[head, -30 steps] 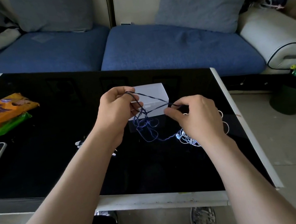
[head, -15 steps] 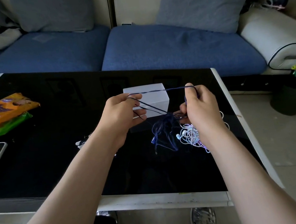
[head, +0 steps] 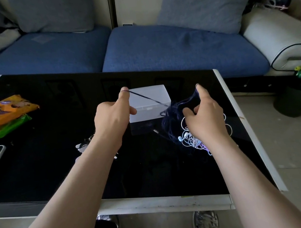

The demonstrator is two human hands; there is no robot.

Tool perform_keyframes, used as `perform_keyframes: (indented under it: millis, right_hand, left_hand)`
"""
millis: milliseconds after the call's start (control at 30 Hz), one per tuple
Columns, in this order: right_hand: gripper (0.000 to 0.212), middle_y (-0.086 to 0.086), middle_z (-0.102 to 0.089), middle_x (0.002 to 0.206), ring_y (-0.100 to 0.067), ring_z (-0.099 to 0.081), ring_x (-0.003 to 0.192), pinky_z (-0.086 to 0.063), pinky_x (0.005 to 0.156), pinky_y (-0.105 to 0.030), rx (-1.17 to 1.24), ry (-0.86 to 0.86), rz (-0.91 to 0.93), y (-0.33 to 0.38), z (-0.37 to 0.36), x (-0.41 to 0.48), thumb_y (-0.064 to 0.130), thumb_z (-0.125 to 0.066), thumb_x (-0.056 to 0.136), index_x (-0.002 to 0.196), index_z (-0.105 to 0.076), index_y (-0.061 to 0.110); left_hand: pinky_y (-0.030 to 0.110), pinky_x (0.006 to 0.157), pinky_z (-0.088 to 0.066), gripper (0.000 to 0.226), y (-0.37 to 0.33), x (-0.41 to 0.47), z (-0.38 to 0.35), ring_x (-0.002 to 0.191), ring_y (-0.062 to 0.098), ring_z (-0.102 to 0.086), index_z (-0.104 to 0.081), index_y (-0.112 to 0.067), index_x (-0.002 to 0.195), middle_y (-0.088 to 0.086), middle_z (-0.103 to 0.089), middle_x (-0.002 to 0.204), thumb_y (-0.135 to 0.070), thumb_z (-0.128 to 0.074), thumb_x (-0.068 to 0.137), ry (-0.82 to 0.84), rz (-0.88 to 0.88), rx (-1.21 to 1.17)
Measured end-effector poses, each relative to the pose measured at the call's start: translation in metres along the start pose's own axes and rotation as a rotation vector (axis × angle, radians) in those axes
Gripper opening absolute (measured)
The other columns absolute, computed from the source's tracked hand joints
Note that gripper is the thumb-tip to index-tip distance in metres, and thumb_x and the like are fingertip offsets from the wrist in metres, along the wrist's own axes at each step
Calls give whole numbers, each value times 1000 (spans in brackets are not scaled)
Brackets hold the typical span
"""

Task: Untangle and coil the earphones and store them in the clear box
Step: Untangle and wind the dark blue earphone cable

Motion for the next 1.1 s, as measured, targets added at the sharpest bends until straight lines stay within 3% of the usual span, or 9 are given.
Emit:
perform_keyframes:
  millis: [67, 133, 300, 467, 600, 700, 800, 933, 1100]
  right_hand:
    - [53, -1, -71, 89, -17, -63, 92, -43, 86, -28, 69, -40, -69, -6, 5, 0, 23, -73, 97, 148, -58, 19]
    - [11, 6, -68, 73, -16, -63, 73, -48, 77, -33, 145, -145, -104, -11, 16, 0, 28, -76, 91, 97, -77, 19]
    - [37, 8, -57, 58, -6, -53, 51, -44, 60, -27, 383, -198, -194, -12, 22, -1, 35, -69, 95, 68, -58, 13]
    - [25, -6, -77, 85, -21, -72, 60, -51, 52, -30, 708, -159, -190, -1, 15, 2, 29, -49, 110, 99, -57, 8]
    - [29, -5, -73, 63, -22, -68, 47, -42, 38, -23, 834, -147, -218, 0, 17, -2, 38, -39, 116, 109, -52, 13]
    - [22, 1, -67, 56, -13, -52, 39, -37, 42, -22, 869, -244, -212, -8, 24, -1, 36, -51, 113, 103, -57, 17]
    - [12, -3, -78, 72, -5, -50, 49, -39, 59, -26, 805, -240, -106, -1, 27, 2, 32, -63, 108, 111, -69, 21]
    - [21, -7, -81, 82, -16, -74, 77, -54, 72, -22, 781, -102, 5, 17, 18, -1, 23, -61, 109, 129, -68, 19]
    - [62, -12, -80, 97, -31, -81, 80, -59, 57, -30, 814, 156, -62, 23, 0, -7, 15, -50, 112, 163, -28, 44]
  left_hand:
    - [31, 59, -39, 68, 0, 0, 2, 56, 19, -52, -80, -13, 74, 0, -59, 57, -68, -48, 100, 2, 17, 49]
    - [32, 58, -37, 67, 3, 0, -1, 60, 18, -52, -81, -14, 80, 0, -68, 61, -62, -41, 105, 39, 41, 62]
    - [26, 61, -40, 38, 2, 0, -14, 64, 10, -61, -73, -14, 111, -3, -82, 89, -28, -38, 114, 160, 71, -239]
    - [34, 65, -46, 38, 1, -6, -18, 68, 18, -70, -76, -14, 111, 6, -77, 116, -26, -40, 107, 166, 109, -308]
    - [36, 64, -54, 78, 12, -6, -16, 70, 28, -80, -70, -8, 116, 12, -73, 114, -72, -29, 103, 134, 285, -346]
    - [48, 74, -63, 77, 17, -7, -14, 79, 38, -80, -56, -8, 144, 23, -76, 108, -68, -28, 104, 118, 349, -461]
    - [49, 87, -62, 38, 11, -7, -13, 87, 35, -80, -57, -17, 112, 18, -80, 91, -41, -28, 108, 138, 291, -521]
    - [47, 93, -61, 32, -1, -10, -13, 99, 33, -79, -65, -11, 94, 16, -81, 99, -18, -34, 99, 164, 198, -611]
    - [48, 102, -54, 66, -2, -11, -23, 106, 34, -76, -56, -15, 71, 12, -81, 104, -56, -21, 110, 266, 215, -641]
Point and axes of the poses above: each hand's wrist, its own x-axis towards the middle knuckle, its own z-axis out of the back of the hand, y = z × x, the point moved 8 cm from there along x, towards the middle knuckle
